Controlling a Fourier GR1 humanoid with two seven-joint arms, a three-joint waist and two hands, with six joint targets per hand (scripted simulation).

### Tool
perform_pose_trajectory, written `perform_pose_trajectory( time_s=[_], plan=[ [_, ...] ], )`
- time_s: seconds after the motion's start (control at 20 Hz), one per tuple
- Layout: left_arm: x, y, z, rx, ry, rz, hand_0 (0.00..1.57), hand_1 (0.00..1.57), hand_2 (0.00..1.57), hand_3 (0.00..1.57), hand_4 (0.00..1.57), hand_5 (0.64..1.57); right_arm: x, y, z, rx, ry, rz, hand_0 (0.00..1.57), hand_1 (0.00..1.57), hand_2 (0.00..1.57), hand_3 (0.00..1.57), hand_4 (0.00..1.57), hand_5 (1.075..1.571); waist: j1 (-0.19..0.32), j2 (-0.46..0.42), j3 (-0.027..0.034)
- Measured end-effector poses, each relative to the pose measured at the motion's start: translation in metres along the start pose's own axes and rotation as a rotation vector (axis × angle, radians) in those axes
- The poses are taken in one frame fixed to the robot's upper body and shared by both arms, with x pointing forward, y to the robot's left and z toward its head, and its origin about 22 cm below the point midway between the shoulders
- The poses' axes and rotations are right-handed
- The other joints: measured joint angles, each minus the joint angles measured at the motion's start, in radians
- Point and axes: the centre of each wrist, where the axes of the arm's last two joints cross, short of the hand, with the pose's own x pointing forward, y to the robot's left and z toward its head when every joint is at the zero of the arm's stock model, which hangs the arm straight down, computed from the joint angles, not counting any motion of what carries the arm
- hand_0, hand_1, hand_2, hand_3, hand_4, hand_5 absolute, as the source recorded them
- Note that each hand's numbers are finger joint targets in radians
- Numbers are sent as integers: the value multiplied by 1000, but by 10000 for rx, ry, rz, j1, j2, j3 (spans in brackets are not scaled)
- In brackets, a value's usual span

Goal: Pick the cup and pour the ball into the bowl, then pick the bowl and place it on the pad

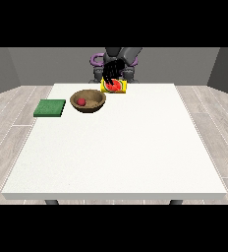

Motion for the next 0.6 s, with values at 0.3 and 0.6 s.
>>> perform_pose_trajectory(
  time_s=[0.3, 0.6],
  plan=[
    [-58, -9, 9, 707, 2815, 3707, 1149, 1149, 1571, 1571, 825, 1570, -6, -15, 20, -183, 178, 4, 0, 0, 0, 0, 394, 1565, 212, -102, -31],
    [-92, -43, 60, 1749, 4377, 6378, 1557, 1557, 1571, 1571, 1370, 1530, 7, -11, 30, -9, -711, 35, 0, 0, 0, 0, 387, 1566, 136, 756, -55]
  ],
)
